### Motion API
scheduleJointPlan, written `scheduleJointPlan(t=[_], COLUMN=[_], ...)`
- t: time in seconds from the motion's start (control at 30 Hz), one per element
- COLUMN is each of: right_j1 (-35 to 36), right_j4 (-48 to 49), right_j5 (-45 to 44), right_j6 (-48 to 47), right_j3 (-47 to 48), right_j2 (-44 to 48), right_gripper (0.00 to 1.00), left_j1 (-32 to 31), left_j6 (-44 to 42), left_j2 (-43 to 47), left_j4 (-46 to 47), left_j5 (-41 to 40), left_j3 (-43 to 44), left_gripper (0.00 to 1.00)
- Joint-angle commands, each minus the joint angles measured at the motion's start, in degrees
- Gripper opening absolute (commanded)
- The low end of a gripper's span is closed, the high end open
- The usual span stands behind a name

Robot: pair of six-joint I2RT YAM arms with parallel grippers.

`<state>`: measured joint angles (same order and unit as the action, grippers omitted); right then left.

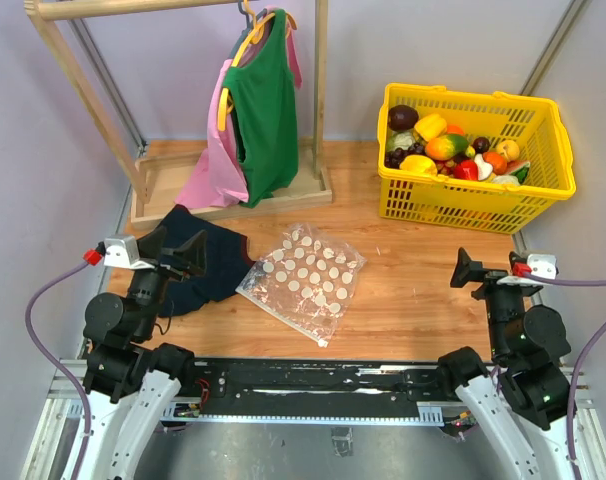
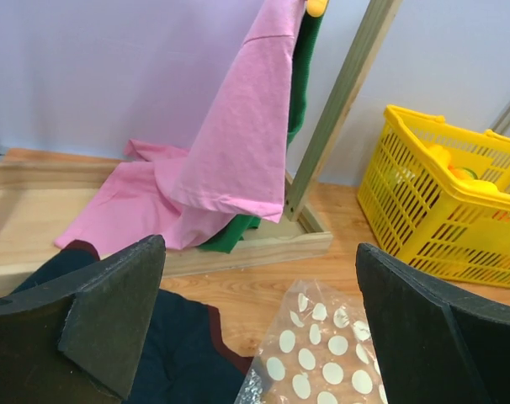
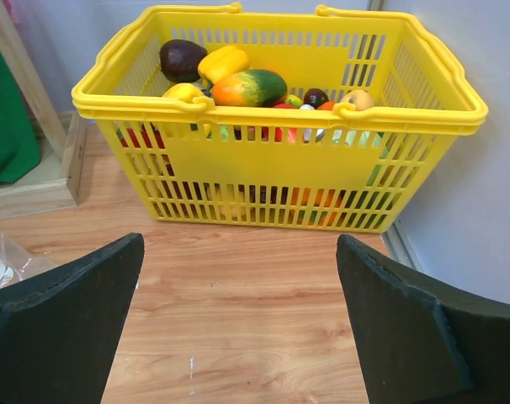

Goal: Place the food in the zip-top bag and seal the zipper
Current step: Pick up the zipper food storage bag at the center of the board.

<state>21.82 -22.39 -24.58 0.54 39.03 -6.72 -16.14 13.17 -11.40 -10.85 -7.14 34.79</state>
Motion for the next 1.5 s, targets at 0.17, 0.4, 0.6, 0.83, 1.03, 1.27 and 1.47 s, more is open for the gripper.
scheduleJointPlan(t=[0.17,0.4,0.6,0.83,1.03,1.27,1.47], right_j1=[0.8,0.8,0.8,0.8,2.9,15.1,25.0], right_j4=[0.5,-1.9,-2.6,-0.1,2.9,4.9,6.2], right_j5=[5.3,13.9,23.3,37.0,43.7,39.2,32.4], right_j6=[0.6,2.9,4.1,6.7,7.6,5.1,2.1], right_j3=[2.4,4.7,6.3,6.0,5.6,7.1,8.7], right_j2=[-2.7,-8.1,-13.6,-22.6,-32.2,-43.9,-56.3], right_gripper=[0.98,0.98,0.98,0.98,0.98,0.99,0.98], left_j1=[0.3,0.3,0.3,0.3,0.3,0.1,-1.0], left_j6=[1.2,3.6,7.9,11.6,14.3,16.4,18.2], left_j2=[-1.0,-5.2,-10.9,-19.0,-26.0,-32.5,-34.0], left_j4=[1.1,-1.7,-5.4,-8.7,-9.1,-7.3,-3.6], left_j5=[3.4,6.7,9.7,15.5,19.7,22.8,23.2], left_j3=[0.0,2.7,5.4,4.9,3.1,-0.2,-3.2], left_gripper=[0.99,0.99,1.0,0.99,0.99,0.99,0.99])
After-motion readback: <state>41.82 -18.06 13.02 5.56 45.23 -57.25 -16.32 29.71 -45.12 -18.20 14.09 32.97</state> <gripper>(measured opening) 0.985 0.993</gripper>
